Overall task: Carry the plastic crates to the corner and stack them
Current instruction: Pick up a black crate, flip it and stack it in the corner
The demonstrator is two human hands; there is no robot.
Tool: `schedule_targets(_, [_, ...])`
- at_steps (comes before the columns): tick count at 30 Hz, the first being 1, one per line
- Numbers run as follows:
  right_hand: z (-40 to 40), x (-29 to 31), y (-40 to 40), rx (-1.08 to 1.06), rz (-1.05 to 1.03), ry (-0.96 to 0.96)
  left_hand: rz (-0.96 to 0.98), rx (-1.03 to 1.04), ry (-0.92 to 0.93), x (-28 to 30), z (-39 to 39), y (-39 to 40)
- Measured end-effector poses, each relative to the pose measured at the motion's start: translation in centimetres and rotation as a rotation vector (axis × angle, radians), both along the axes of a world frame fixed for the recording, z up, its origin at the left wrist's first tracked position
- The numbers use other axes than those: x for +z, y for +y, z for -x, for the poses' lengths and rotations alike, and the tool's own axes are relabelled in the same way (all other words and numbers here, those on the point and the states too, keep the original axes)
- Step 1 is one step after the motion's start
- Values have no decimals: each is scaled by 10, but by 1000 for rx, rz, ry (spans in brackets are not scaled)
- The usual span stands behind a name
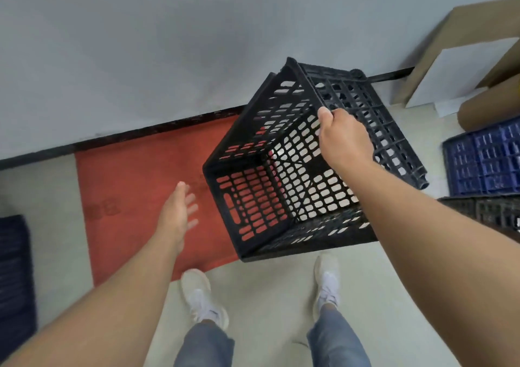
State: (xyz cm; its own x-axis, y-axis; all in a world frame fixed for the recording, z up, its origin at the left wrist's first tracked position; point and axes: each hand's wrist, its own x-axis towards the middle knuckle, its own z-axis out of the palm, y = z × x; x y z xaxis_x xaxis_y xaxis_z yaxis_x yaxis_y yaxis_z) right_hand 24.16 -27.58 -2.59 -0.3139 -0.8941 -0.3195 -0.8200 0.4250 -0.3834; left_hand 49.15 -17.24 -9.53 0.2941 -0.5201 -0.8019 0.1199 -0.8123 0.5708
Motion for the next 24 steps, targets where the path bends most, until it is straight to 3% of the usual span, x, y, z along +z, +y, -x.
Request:
schedule_targets(7, [-152, -3, 6, 37, -23, -167, 0, 82, -115, 21, -133, 15])
schedule_targets(12, [-208, -37, -2, 43, -52, -282, -36, 139, -152, 0, -187, 13])
schedule_targets(19, [-182, -113, -18, -4, -42, -338, -110, 173, -186, -60, -215, 4])
schedule_targets(24, [-131, -161, -43, -99, -89, -402, -204, 41, -412, -156, -274, 2])
